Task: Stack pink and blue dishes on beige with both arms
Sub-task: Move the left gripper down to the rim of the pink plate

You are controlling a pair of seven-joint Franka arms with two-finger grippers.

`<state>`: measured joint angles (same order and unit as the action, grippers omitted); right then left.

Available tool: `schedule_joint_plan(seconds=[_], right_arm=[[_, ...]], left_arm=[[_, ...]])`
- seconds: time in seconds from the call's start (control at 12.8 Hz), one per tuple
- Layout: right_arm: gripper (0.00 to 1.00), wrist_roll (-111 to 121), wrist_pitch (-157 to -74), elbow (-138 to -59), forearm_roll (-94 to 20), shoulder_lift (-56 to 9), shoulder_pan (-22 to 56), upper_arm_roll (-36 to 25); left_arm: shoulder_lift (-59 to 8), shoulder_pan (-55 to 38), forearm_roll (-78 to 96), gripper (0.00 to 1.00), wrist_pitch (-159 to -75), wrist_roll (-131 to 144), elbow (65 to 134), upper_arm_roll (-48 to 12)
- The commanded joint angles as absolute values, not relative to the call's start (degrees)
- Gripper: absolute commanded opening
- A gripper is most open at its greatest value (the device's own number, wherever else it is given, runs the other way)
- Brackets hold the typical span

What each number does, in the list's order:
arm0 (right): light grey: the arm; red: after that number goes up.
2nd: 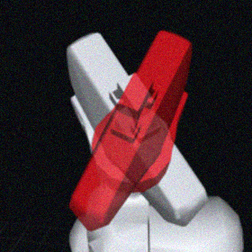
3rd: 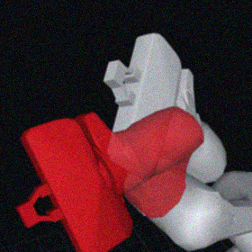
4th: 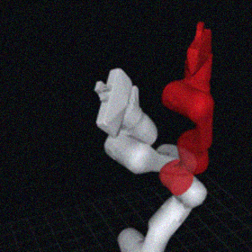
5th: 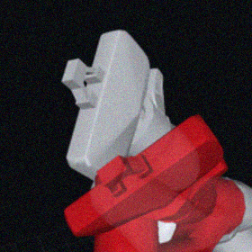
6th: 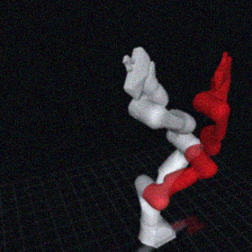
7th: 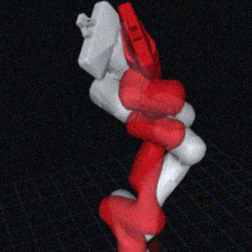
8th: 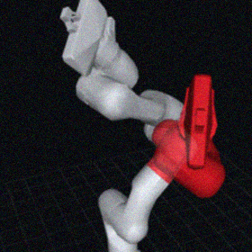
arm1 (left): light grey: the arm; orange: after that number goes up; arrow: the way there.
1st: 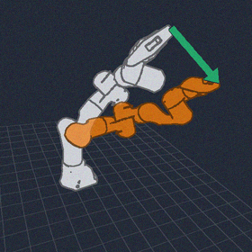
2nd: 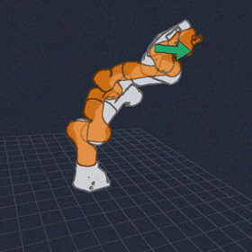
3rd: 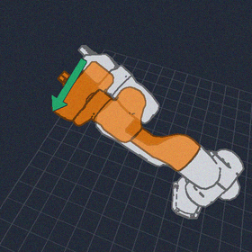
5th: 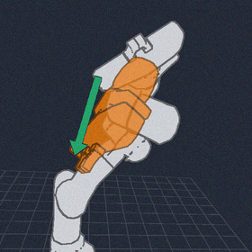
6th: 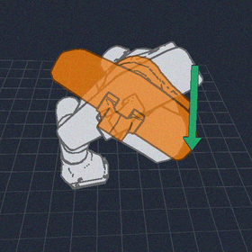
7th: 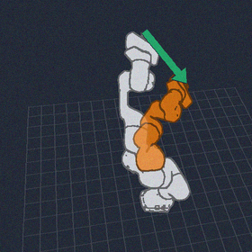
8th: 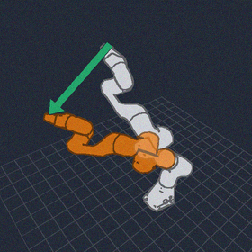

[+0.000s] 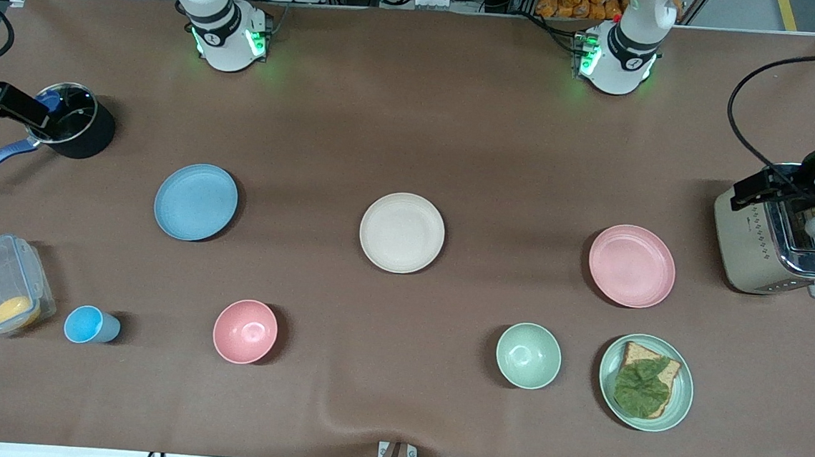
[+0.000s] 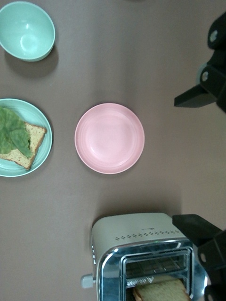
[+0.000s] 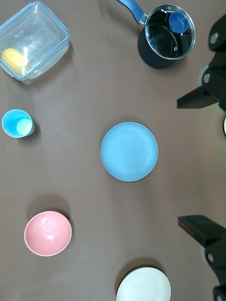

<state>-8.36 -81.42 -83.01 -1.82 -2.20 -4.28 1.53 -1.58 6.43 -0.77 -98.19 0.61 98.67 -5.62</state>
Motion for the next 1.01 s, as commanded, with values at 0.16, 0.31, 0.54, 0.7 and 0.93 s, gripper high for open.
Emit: schedule_joint_plan(seconds=[0.16, 0.31, 0.54, 0.7, 0.93], right_arm=[[1.0, -9.1, -80.9, -82.1, -2.6, -2.6, -4.0, 1.4], [1.0, -9.1, -80.9, -82.1, -2.6, -2.6, -4.0, 1.4], [1.0, -8.3, -81.1, -82.1, -2.5, -2.9, -4.1, 1.4], [1.0, -7.2, -80.7, -82.2, -2.5, -4.6, -4.7, 1.4], [1.0, -0.7, -80.1, -82.3, -2.5, -6.5, -4.9, 1.1]], left_arm=[[-2.9, 7.8, -0.4, 1.0, -110.8, -0.3, 109.4, -5.7], [-5.1, 7.9, -1.7, 1.0, -114.5, 0.3, 111.6, -5.8], [-5.5, 8.1, -2.5, 1.0, -118.8, 0.3, 114.9, -5.8], [-6.3, 8.1, -3.9, 1.0, -120.1, 0.3, 114.9, -5.8], [-6.9, 9.5, -4.3, 1.0, -125.0, -0.2, 118.0, -5.9]])
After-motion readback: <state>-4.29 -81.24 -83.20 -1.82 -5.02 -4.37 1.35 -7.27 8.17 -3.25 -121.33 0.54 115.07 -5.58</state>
